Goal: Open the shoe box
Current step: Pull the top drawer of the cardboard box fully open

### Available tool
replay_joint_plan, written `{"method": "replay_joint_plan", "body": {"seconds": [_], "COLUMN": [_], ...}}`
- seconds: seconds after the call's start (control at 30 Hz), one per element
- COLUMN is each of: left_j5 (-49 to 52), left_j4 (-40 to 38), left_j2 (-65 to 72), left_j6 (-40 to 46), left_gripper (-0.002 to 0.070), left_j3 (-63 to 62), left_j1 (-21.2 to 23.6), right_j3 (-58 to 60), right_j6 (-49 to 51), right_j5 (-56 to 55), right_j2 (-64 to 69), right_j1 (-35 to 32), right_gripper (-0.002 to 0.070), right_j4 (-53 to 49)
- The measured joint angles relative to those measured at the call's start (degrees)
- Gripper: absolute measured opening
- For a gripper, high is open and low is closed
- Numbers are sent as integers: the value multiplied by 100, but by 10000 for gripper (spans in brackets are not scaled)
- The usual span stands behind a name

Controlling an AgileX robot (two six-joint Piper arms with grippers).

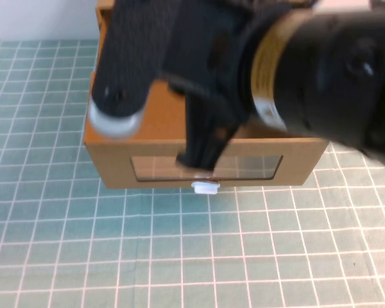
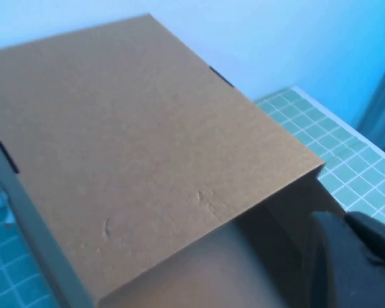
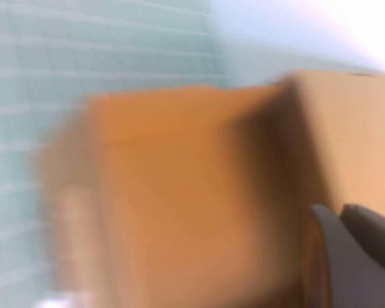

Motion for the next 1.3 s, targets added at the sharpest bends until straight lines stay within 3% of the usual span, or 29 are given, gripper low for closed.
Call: {"method": "replay_joint_plan", "body": {"seconds": [0.13, 0.33, 0.5, 0.63, 0.73, 1.03, 1.3], "left_j5": [3, -116, -985, -1854, -2411, -4388, -5323], "left_j4": [387, 720, 779, 1057, 1226, 1263, 1264], "left_j2": [-784, -2093, -3386, -4460, -5265, -7220, -7448], "left_j6": [-56, -122, -169, -178, -207, -973, -1072], "left_gripper": [-5, -5, -5, -5, -5, -5, -5], "left_j3": [701, 2510, 4262, 5742, 6842, 9335, 10345], "left_j1": [0, 0, 0, 0, 0, 0, 0], "right_j3": [-473, -802, -740, -194, 425, 2637, 4513], "right_j6": [-152, -181, -1045, -2000, -2279, -2443, -3062], "right_j5": [83, -40, -25, -723, -1254, -2681, -2795], "right_j2": [300, 375, 242, -297, -874, -3177, -4871], "right_j1": [-539, -2304, -4140, -5411, -6046, -6408, -6412], "right_gripper": [-6, -10, -12, -13, -13, -13, -13], "right_j4": [-440, 541, 2799, 4930, 5685, 6580, 7718]}}
